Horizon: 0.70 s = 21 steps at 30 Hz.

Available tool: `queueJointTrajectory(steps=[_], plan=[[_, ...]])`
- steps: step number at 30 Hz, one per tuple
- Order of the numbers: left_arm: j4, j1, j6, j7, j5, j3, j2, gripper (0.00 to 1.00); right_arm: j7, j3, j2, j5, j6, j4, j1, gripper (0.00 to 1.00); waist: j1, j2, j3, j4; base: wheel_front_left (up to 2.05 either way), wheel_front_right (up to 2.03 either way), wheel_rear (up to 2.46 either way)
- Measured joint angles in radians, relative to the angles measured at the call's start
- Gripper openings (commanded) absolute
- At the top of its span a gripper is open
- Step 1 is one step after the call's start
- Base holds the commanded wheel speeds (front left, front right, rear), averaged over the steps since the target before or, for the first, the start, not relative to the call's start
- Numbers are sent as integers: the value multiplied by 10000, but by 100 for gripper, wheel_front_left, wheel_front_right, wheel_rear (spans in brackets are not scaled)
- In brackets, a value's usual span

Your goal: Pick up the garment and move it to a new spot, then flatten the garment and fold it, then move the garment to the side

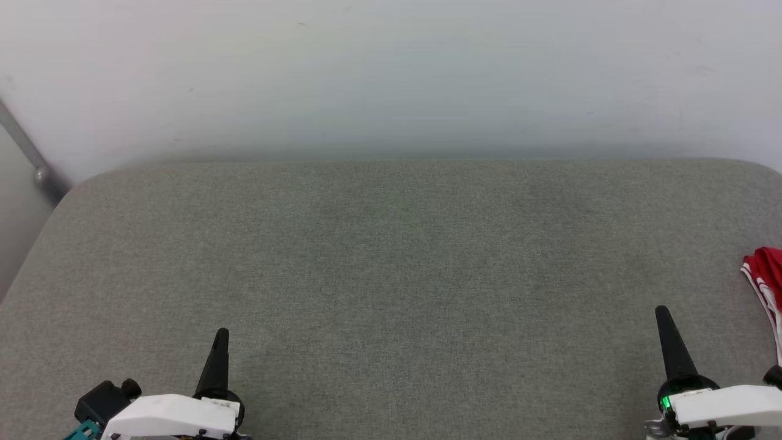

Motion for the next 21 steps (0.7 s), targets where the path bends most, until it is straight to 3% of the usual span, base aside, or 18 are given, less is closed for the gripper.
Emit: queueJointTrajectory(steps=[21], plan=[[236, -407, -270, 514, -2148, 280, -2, 0, 523, -52, -4, 1988, 0, 326, -469, 0, 0, 0, 91, -53, 0, 0, 0]])
